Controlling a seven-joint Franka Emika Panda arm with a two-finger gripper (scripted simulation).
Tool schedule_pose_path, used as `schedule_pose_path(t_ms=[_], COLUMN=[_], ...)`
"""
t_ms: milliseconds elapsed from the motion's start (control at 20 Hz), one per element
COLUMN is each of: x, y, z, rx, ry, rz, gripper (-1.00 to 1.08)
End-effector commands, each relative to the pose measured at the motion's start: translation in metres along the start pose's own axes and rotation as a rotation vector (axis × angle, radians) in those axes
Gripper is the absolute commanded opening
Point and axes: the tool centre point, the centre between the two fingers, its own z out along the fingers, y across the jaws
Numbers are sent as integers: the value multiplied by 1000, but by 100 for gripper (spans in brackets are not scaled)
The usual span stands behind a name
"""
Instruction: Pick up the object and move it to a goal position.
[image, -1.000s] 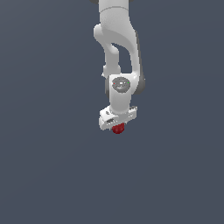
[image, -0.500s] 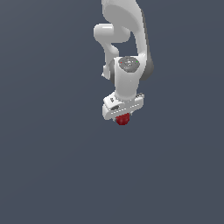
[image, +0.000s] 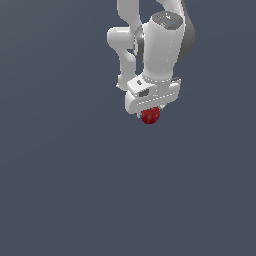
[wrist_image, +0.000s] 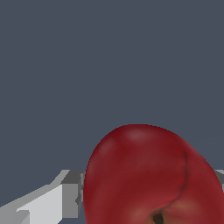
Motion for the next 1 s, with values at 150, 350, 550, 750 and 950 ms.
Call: schedule_pose_path(t_ms=[150, 350, 550, 750, 950], x=[-2, -3, -3, -2, -2], y=[-20, -34, -45, -53, -59], z=[-62, -105, -141, -168, -187], rx=[0, 0, 1, 1, 1], ry=[2, 2, 2, 2, 2], rz=[0, 0, -1, 0, 0], gripper=[-100, -100, -100, -100, -100])
